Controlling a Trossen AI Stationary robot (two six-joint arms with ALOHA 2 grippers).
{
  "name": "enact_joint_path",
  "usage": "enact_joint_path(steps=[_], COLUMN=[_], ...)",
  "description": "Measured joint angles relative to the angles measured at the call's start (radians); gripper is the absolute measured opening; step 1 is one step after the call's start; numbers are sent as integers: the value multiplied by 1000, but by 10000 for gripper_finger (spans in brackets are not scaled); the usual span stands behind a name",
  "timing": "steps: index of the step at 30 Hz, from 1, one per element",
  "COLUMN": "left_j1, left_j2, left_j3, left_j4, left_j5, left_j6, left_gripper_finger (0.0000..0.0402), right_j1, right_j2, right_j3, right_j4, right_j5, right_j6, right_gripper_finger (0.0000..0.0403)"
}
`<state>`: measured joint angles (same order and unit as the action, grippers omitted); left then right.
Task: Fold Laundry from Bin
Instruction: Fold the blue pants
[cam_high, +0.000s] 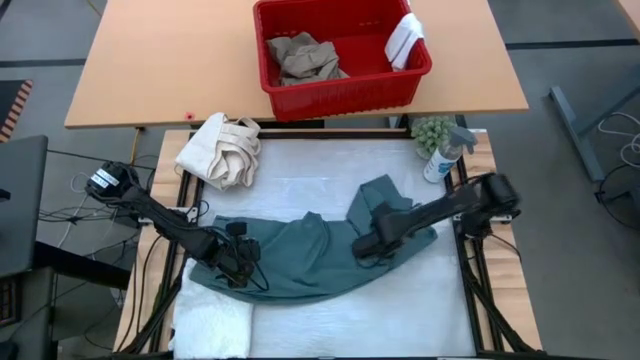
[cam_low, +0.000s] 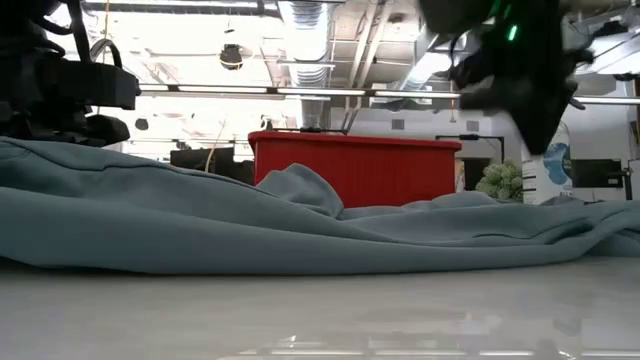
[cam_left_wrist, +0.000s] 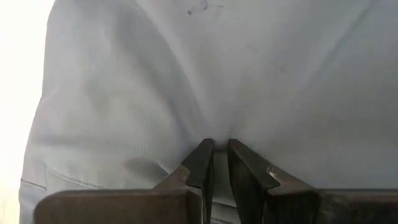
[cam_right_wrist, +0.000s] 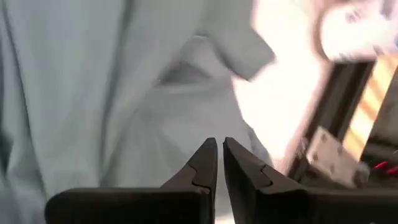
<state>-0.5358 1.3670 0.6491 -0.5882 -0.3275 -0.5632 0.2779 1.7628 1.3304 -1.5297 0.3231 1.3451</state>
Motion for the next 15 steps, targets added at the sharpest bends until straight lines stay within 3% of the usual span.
enact_joint_path(steps=[3, 7, 11, 15], left_j1=[0, 0, 1, 14], left_j2=[0, 0, 0, -13], left_j3=[0, 0, 3, 46], left_j4=[-1, -3, -15, -79], left_j5=[-10, -30, -52, -49], left_j6=[-17, -29, -79, -80], left_gripper_finger=[39, 39, 39, 39], right_j1=[17, 13, -59, -112], right_j2=[-129, -246, -308, -365], right_j3=[-8, -89, -223, -338], right_j4=[-13, 116, 280, 498], right_j5=[-6, 112, 135, 138], right_j6=[106, 219, 238, 132], right_gripper_finger=[55, 65, 64, 40])
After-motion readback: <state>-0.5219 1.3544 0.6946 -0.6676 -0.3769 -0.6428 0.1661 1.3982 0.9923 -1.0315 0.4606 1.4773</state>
